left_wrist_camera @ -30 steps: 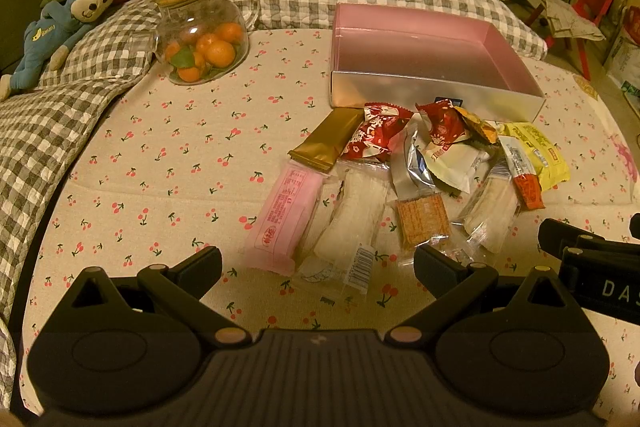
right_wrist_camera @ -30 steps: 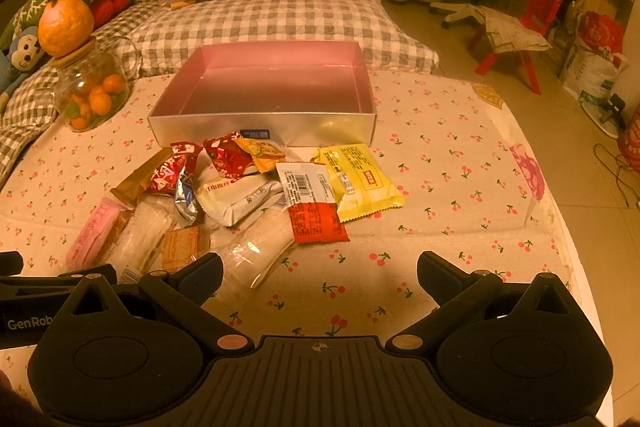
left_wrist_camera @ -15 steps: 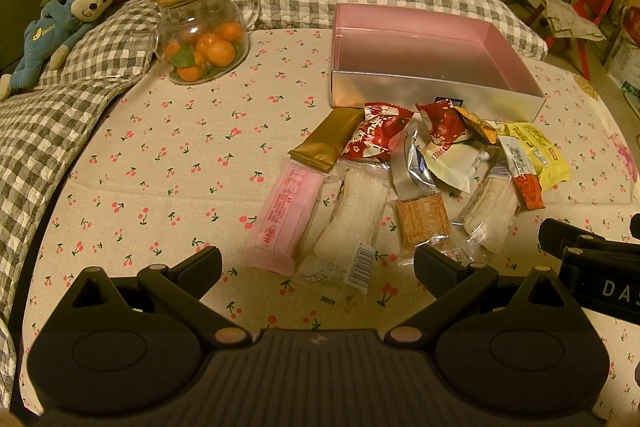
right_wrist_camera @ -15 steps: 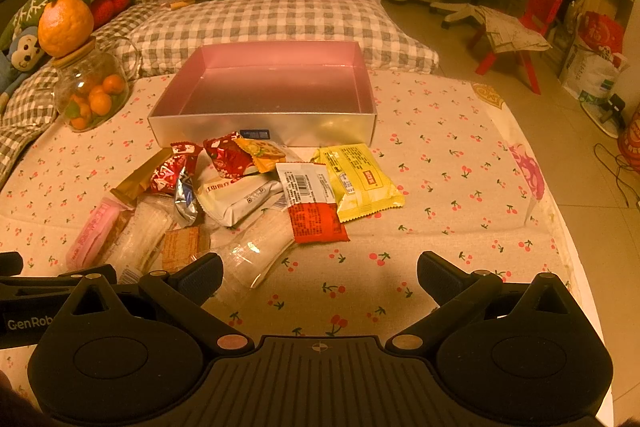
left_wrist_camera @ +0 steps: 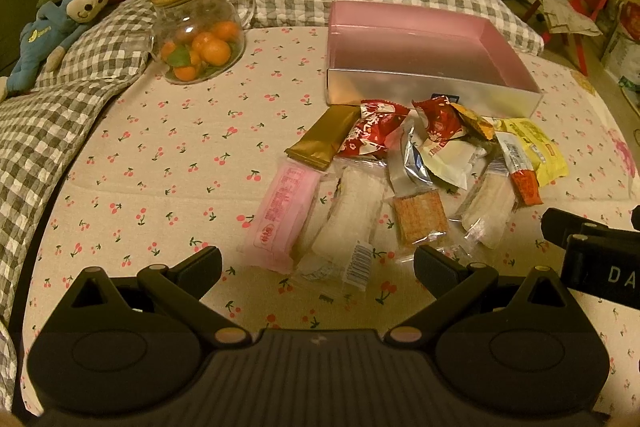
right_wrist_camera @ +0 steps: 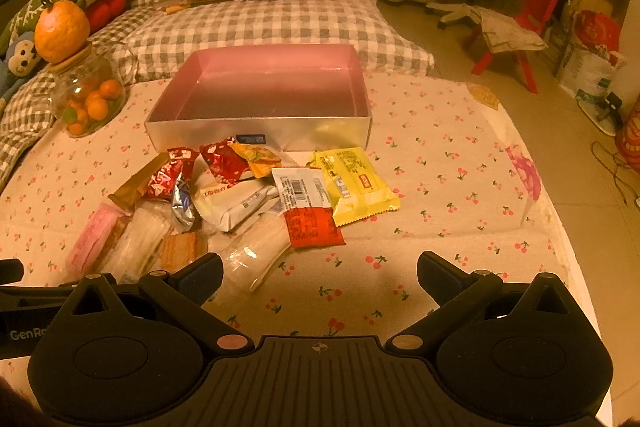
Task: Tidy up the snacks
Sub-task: 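Grasp the gold-wrapped bar with the left tool while the right tool grasps the red-and-white barcode packet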
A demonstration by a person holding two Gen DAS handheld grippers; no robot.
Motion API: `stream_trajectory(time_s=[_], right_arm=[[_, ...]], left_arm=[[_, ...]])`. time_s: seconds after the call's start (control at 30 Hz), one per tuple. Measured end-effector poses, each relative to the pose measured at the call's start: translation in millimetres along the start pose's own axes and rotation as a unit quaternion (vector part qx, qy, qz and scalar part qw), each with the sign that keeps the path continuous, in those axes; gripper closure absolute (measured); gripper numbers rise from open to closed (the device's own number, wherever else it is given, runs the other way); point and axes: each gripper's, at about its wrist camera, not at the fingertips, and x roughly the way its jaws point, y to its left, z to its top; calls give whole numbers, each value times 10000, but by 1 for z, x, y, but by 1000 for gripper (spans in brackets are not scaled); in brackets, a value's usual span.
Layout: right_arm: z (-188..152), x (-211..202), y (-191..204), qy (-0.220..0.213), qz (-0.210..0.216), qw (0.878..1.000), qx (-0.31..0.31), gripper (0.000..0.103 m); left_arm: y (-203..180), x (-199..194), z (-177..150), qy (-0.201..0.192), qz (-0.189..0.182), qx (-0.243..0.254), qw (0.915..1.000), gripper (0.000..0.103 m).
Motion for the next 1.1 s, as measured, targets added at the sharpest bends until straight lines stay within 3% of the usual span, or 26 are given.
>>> stream_trajectory(time_s=[0.17, 0.4, 0.7, 0.8, 0.97, 1.1], right_arm=[[8, -2, -8, -51, -62, 10000, -4, 0], [26, 1, -23, 117, -18, 9999, 55, 0], [40, 16, -20, 525, 403, 9974, -294, 0], [46, 24, -22, 750, 722, 9940, -338, 0], [55, 40, -22, 912, 790, 9916, -471, 0], [62, 54, -32, 1026, 1122, 9883, -159, 0]], left_arm=[[3, -1, 5, -7, -7, 98, 10000, 1], [14, -8, 18, -360, 12, 207, 9991, 0], [19, 8, 41, 74, -137, 762, 9970, 0], [24, 14, 46, 75, -197, 765, 9968, 0], [26, 31, 56, 239, -329, 831, 9957, 3], [31, 47, 61, 264, -417, 776, 9958, 6]])
